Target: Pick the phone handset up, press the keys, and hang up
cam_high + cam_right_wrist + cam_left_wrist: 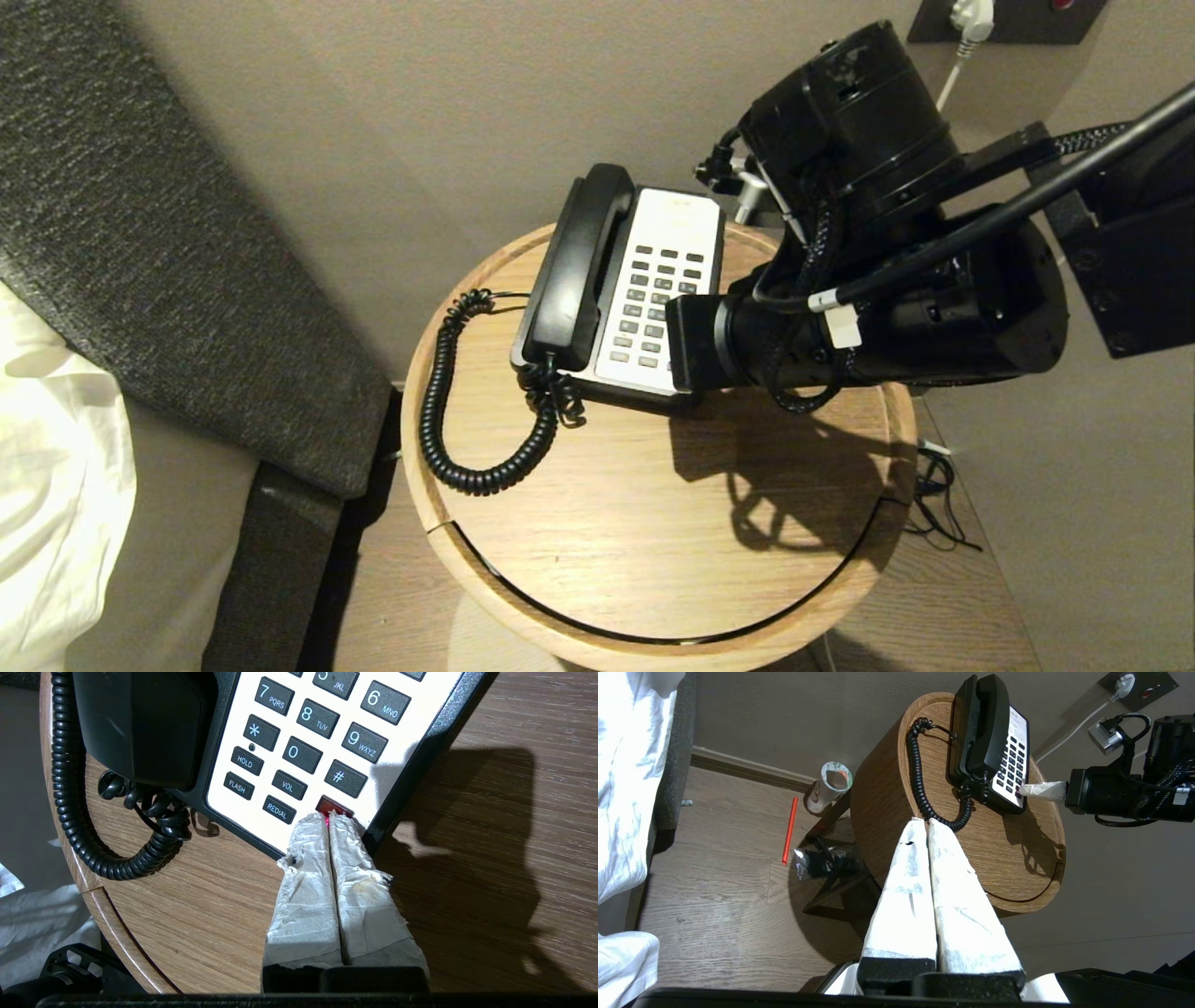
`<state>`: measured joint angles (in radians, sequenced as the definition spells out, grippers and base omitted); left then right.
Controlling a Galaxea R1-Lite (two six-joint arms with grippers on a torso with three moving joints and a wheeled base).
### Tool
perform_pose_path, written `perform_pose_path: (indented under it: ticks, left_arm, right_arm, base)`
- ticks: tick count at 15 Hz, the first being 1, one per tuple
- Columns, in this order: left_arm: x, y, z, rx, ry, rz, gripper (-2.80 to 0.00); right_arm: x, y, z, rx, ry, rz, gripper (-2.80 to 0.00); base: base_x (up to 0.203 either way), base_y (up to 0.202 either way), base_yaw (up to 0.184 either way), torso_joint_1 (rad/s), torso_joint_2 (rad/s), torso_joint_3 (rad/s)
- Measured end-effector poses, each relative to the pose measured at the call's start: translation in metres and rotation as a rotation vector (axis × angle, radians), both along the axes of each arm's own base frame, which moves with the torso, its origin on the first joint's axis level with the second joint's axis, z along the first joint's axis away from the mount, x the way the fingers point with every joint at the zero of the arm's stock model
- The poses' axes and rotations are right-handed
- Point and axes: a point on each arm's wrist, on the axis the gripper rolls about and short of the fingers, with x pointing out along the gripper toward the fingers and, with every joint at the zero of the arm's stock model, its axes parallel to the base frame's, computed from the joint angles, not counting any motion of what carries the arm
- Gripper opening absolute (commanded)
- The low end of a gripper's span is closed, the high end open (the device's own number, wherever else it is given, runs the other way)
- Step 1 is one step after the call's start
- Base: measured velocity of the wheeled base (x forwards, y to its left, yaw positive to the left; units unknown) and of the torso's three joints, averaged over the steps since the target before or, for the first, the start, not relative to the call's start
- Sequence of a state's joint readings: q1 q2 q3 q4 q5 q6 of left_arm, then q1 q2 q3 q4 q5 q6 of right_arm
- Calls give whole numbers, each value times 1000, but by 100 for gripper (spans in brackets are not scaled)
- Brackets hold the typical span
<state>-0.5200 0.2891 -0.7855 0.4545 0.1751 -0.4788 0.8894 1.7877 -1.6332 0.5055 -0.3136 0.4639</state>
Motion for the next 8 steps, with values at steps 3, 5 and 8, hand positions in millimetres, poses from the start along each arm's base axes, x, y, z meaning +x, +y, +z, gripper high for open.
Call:
perform_pose_path:
  ticks: [3,5,8]
  left_arm:
    - [0,0,0,-1,1,0,-280]
    - [0,0,0,-1,1,0,-280]
    - [0,0,0,-4,2,1,-280]
  right_arm:
    - [1,0,-2,-7,5,-1,-280]
    - [1,1,-3,-8,6,-2,-280]
    - [2,2,-7,-17,12,-2,-280]
  base:
    - [0,0,0,0,0,0]
    - [0,0,0,0,0,0]
    - [0,0,0,0,0,0]
